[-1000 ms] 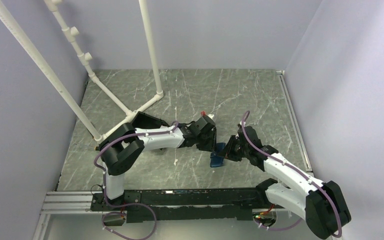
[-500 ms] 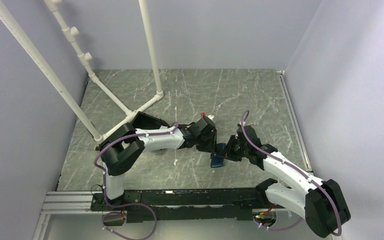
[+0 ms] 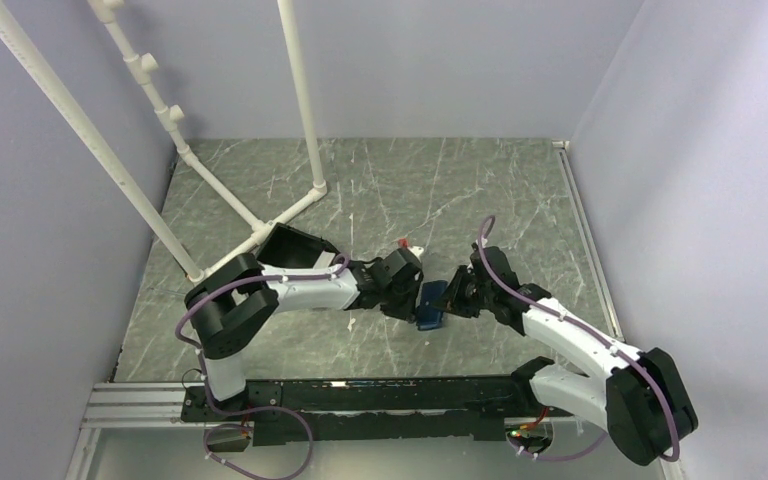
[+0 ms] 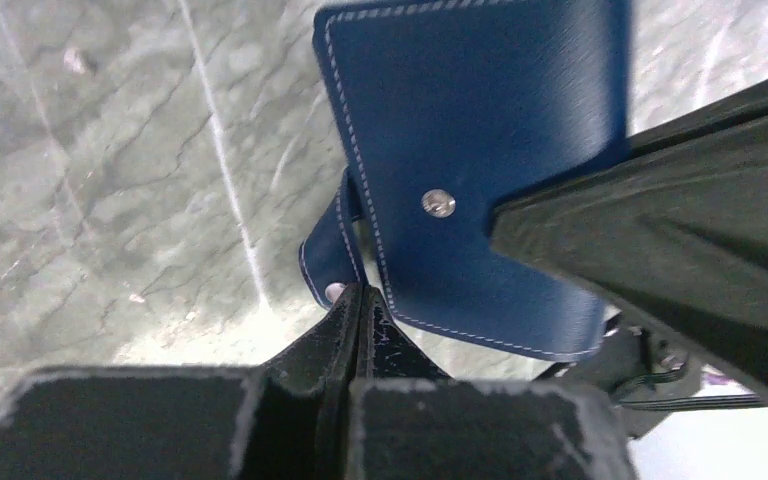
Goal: Put the credit cards into the card holder
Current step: Open the card holder at the center of the board.
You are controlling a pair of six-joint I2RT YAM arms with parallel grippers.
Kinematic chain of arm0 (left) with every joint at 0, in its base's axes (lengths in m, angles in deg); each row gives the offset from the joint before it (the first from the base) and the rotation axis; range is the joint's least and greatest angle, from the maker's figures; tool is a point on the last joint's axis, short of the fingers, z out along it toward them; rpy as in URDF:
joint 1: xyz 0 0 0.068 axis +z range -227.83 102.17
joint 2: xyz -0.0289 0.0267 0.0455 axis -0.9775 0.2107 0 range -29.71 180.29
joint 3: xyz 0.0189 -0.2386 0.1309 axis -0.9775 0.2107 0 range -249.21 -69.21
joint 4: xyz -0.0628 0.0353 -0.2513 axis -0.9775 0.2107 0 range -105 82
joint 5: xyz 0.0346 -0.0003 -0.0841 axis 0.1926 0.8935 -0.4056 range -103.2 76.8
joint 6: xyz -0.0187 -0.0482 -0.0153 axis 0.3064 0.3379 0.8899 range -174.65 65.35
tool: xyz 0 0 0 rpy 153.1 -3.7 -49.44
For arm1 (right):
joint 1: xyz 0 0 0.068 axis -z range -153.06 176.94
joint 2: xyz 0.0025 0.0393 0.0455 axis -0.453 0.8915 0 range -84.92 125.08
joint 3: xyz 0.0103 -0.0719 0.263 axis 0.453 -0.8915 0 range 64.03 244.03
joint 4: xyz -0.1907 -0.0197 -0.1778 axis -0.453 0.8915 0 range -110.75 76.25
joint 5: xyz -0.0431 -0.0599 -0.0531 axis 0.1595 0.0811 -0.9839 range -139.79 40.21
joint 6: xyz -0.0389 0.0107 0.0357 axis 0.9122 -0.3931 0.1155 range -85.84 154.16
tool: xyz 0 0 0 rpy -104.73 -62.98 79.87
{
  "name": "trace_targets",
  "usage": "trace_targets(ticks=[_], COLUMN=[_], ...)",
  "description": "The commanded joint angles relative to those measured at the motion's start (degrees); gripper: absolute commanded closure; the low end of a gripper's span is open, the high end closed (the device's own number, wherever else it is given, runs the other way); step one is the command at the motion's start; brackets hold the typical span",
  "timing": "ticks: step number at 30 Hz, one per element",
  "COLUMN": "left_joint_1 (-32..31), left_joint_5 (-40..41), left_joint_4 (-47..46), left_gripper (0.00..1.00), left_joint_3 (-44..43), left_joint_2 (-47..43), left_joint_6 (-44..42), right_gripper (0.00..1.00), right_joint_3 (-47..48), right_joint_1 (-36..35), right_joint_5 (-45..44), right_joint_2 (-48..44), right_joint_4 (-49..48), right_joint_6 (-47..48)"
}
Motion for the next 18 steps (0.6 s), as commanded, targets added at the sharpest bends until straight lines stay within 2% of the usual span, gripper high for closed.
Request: trace_targets(ticks=[1,3,7,9,15,18], left_joint_1=[-0.2,0.1,1.1,2.1,5.4,5.7], left_joint_5=[1.3,2.3,3.1,3.2,3.2,2.9], left_joint_4=[4.4,4.5,5.3,5.7,5.8,6.5], left_gripper=[1.0,0.97,0.75,0.68,0.74,0.72], left_joint_3=[2.5,3.1,2.7,2.7,3.3,2.4], left_joint_2=[-2.7,-3.8,-4.4,-4.2,-4.2,-3.5], left_joint_6=[-3.1,-2.9,-2.8,-3.0,-4.4,-5.4], right_gripper=[1.0,1.0,1.0,1.0,1.0,1.0], right_joint_3=[2.0,1.8,1.9,2.5,4.2,4.3], right_joint_1=[0.5,0.6,0.9,1.1,1.9,2.2], right_joint_5=[1.0,2.6,7.0,8.6,10.3,10.8], right_joint_2=[1.0,1.6,3.7,4.9,8.6,9.4], right_joint_4=[-6.5,-8.2,-11.2,-12.2,-12.7,-13.5], right_joint_6=[0.1,1.3,4.2,5.7,8.9,9.4])
